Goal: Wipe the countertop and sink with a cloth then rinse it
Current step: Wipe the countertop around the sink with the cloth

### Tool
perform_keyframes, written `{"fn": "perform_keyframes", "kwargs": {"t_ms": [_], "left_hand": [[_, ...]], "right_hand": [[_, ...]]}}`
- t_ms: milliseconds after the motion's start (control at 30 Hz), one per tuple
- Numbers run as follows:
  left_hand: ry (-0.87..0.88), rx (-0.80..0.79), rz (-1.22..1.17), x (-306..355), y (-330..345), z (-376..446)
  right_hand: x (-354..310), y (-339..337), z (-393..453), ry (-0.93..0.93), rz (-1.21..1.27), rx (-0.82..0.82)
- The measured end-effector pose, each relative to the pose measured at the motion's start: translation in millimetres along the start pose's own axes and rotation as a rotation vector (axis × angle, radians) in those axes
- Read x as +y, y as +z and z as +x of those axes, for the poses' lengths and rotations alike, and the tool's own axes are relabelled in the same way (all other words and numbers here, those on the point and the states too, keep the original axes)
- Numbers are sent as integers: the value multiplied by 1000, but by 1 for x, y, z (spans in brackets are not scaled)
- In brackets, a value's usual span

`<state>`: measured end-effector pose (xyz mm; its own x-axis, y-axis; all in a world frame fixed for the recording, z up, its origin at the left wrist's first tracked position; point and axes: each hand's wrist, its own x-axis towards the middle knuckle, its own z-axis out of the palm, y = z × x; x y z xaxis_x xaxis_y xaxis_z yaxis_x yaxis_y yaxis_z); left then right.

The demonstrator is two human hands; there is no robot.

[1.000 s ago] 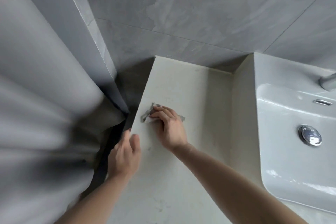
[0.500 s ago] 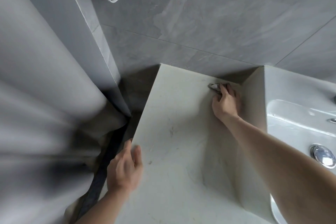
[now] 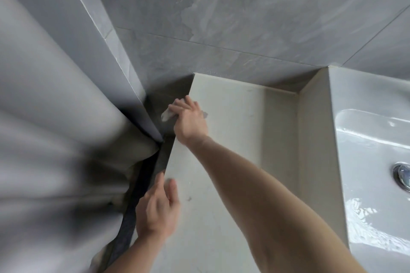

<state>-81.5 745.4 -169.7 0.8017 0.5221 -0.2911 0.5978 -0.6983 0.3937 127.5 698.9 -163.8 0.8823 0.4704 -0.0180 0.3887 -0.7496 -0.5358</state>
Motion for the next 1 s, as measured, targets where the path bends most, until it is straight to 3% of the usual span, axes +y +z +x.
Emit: {"fn": "perform_keyframes", "kwargs": {"t_ms": [100, 267, 367, 467, 700, 833, 1000], "left_hand": [[-2, -19, 18, 1, -2, -1], [11, -32, 6, 2, -5, -2], [-6, -41, 21, 3, -7, -2], [-23, -55, 32, 5, -9, -1], [0, -42, 28, 4, -9, 0], [2, -23, 13, 3, -8, -1], [-11, -31, 28, 4, -7, -1]], "right_hand": [[-22, 1, -9, -41, 67, -83], [28, -52, -4, 14, 247, 215], [81, -92, 3, 254, 185, 425], [128, -104, -11, 530, 131, 455], [123, -51, 2, 657, -26, 496], [90, -28, 31, 571, -27, 463], [24, -1, 33, 165, 132, 320]]}}
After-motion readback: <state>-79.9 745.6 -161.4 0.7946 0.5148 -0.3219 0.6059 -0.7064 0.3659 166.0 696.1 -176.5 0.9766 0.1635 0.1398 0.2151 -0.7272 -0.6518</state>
